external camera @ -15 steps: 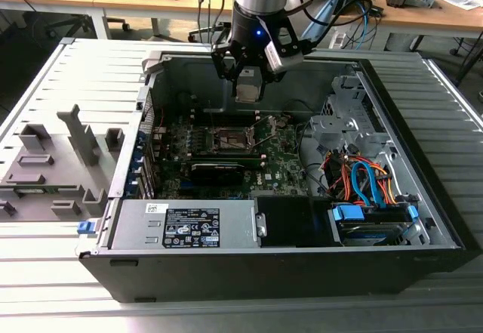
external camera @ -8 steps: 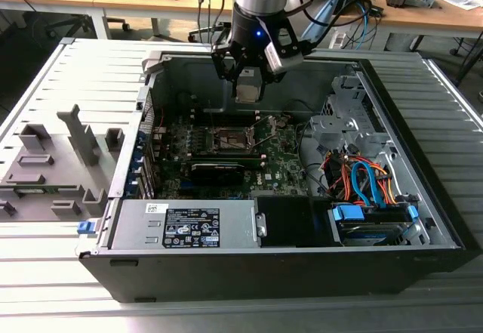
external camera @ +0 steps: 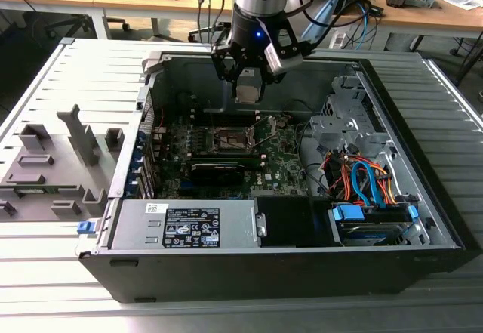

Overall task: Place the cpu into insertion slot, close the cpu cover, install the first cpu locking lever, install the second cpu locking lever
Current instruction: 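Place the cpu into insertion slot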

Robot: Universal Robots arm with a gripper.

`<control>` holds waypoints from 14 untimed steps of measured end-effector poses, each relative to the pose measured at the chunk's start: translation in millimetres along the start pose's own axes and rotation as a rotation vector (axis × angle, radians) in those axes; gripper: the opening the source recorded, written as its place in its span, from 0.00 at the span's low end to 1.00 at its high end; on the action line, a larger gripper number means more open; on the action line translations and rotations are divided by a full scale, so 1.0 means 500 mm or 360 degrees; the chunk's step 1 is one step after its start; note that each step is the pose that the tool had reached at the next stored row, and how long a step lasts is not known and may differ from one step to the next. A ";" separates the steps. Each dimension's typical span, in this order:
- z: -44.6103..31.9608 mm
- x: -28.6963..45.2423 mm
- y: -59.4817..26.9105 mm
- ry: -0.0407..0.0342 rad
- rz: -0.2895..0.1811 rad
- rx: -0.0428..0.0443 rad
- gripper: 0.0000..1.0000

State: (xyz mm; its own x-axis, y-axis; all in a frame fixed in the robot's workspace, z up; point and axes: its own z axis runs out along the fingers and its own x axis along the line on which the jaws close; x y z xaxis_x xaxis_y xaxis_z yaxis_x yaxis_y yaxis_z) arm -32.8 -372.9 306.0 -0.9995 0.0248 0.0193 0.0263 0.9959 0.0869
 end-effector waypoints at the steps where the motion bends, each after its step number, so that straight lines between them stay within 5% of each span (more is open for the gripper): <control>1: 0.000 0.000 0.000 0.0000 0.0000 0.0000 0.54; 14: 0.007 0.000 -0.001 0.0000 0.0000 0.0000 0.54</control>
State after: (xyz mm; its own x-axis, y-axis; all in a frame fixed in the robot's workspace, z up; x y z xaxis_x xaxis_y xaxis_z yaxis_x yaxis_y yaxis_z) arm -32.8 -372.9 302.4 -0.9995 0.0248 0.0193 0.0264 0.9959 0.0869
